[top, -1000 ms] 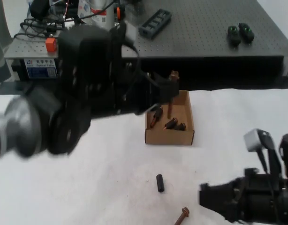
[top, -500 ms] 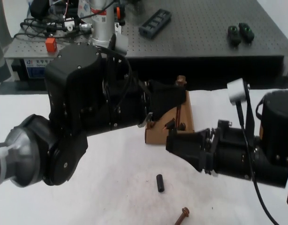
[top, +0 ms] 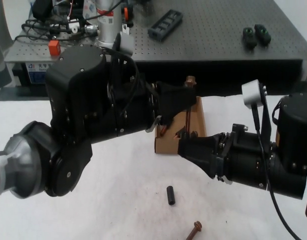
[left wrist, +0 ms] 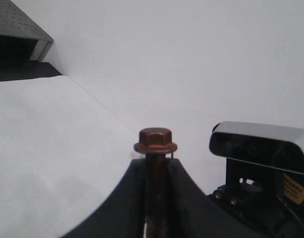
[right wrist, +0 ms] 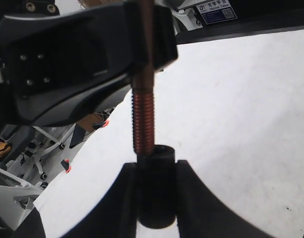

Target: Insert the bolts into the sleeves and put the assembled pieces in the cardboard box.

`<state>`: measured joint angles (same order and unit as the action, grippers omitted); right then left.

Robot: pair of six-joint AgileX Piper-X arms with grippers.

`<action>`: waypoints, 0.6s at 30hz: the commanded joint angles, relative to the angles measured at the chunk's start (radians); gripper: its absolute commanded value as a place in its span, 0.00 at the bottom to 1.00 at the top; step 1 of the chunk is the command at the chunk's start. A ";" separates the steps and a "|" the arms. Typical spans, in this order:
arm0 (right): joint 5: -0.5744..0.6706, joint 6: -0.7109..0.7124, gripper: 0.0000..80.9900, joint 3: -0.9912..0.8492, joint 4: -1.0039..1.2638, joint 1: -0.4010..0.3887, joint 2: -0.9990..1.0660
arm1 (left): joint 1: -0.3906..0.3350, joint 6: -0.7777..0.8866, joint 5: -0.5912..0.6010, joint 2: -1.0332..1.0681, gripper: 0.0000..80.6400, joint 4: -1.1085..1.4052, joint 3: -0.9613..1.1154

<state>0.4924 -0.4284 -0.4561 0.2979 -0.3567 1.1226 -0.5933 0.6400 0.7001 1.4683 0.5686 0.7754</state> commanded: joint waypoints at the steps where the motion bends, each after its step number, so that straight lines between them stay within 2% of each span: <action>1: -0.023 0.001 0.03 -0.017 0.044 -0.004 -0.006 | 0.000 0.004 -0.001 -0.011 0.01 0.013 0.002; 12: -0.007 0.001 0.03 -0.017 0.083 -0.004 -0.006 | 0.000 0.004 -0.022 -0.011 0.01 0.011 0.002; 18: -0.061 0.025 0.03 -0.017 0.135 -0.004 -0.006 | 0.000 0.004 0.001 -0.011 0.02 0.011 0.002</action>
<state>0.4435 -0.4149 -0.4570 0.3950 -0.3597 1.1226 -0.5933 0.6400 0.6739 1.4683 0.5697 0.7754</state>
